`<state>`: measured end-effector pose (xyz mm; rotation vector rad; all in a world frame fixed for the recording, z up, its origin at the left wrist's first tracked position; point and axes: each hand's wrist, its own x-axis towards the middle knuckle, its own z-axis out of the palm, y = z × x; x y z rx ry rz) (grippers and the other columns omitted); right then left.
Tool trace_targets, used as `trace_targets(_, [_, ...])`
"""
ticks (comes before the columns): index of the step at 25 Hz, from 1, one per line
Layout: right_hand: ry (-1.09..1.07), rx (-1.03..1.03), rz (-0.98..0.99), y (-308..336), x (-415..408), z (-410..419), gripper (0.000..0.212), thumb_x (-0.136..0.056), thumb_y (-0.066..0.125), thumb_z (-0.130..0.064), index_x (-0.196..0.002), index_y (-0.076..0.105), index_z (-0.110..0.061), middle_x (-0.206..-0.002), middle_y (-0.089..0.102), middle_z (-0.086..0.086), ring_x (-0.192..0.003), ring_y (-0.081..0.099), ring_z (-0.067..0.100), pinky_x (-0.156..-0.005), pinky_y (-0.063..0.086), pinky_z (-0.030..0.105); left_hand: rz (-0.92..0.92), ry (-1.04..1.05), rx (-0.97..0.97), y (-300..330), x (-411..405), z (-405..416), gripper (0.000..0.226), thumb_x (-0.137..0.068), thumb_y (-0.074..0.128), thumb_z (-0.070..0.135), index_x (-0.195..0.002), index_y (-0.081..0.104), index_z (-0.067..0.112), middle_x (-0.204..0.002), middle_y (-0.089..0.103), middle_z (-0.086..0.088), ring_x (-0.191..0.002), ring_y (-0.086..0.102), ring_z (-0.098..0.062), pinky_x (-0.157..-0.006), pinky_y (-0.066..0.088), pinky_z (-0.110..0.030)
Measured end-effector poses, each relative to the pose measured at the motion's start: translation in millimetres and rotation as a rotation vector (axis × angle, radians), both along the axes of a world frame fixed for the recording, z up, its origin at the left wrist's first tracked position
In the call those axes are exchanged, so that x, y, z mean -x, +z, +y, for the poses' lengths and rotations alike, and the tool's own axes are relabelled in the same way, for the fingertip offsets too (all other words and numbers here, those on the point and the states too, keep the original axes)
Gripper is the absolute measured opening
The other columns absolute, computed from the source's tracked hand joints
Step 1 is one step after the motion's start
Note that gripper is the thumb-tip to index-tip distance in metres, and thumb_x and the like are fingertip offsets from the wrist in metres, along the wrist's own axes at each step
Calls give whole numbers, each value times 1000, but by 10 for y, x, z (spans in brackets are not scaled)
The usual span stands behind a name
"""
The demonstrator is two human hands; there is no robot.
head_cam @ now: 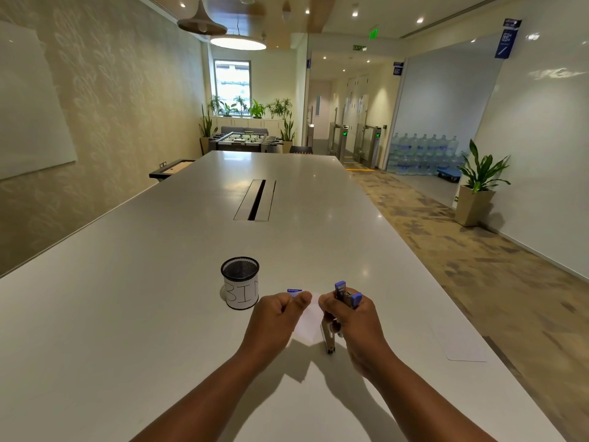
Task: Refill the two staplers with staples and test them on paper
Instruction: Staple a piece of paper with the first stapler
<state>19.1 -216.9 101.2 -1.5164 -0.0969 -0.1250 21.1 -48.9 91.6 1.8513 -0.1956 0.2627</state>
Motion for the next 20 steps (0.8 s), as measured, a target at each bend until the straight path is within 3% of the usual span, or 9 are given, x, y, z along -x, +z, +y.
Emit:
trace_targets(2, [-47, -49, 13, -4, -29, -27, 19, -93, 68, -14, -73, 67, -15, -62, 60, 0, -56, 52, 12, -52, 44, 22, 98, -120, -15, -17, -3, 55, 45, -96, 61, 52, -62, 50, 25, -53, 50, 12, -53, 47, -5, -58, 44, -24])
trace_targets(4, [-77, -70, 16, -15, -62, -56, 17, -93, 68, -15, -76, 68, -14, -62, 61, -1, -57, 54, 11, -51, 45, 23, 118, -166, -94, -34, -7, 102, 35, -100, 60, 42, -70, 56, 24, -57, 58, 12, -56, 51, -4, -59, 44, -20])
trace_targets(6, [-84, -74, 25, -39, -67, -55, 15, -93, 69, -16, -78, 70, -13, -63, 62, -2, -58, 55, 12, -52, 45, 23, 70, -107, -136, -11, -7, 101, 37, -101, 57, 38, -69, 53, 20, -53, 51, 15, -52, 44, -2, -53, 37, -14])
trace_targets(9, [-58, -61, 39, -60, -61, -68, 15, -93, 69, -15, -78, 71, -14, -65, 64, 1, -59, 55, 14, -54, 44, 26, -12, 4, -166, 4, -23, 81, 48, -102, 55, 38, -60, 39, 22, -46, 38, 13, -47, 33, -5, -48, 32, -19])
trace_targets(11, [9, -35, 48, -53, -57, -106, 21, -93, 68, -13, -72, 71, -18, -67, 67, 2, -61, 57, 13, -54, 44, 25, -31, 58, -151, 14, -35, 111, 51, -99, 56, 47, -59, 39, 22, -45, 35, 12, -46, 31, -6, -46, 29, -21])
trace_targets(14, [73, -18, 73, -59, -45, -165, 27, -93, 67, -10, -69, 71, -21, -68, 69, 2, -62, 57, 14, -52, 43, 25, 42, 118, 11, 44, -56, 160, 56, -84, 56, 67, -63, 50, 15, -48, 54, 8, -46, 47, -2, -52, 38, -15])
trace_targets(16, [71, -27, 82, -87, -32, -172, 20, -93, 68, -14, -74, 70, -19, -72, 70, 5, -64, 58, 15, -53, 42, 25, 214, 36, 182, 62, -58, 152, 56, -78, 61, 69, -81, 61, 13, -68, 72, 8, -62, 67, -4, -64, 54, -25])
trace_targets(18, [59, -40, 84, -116, -33, -158, 14, -93, 70, -19, -78, 70, -17, -76, 72, 7, -65, 61, 15, -52, 43, 24, 388, -80, 336, 22, -60, 113, 47, -83, 73, 55, -101, 65, 13, -90, 79, 4, -81, 75, -15, -72, 62, -32])
trace_targets(20, [56, -32, 81, -129, -36, -133, 13, -90, 71, -24, -80, 70, -17, -78, 74, 6, -66, 64, 14, -52, 46, 23, 430, -93, 436, -18, -54, 55, 27, -91, 76, 28, -107, 66, 11, -100, 80, -8, -89, 77, -22, -73, 62, -31])
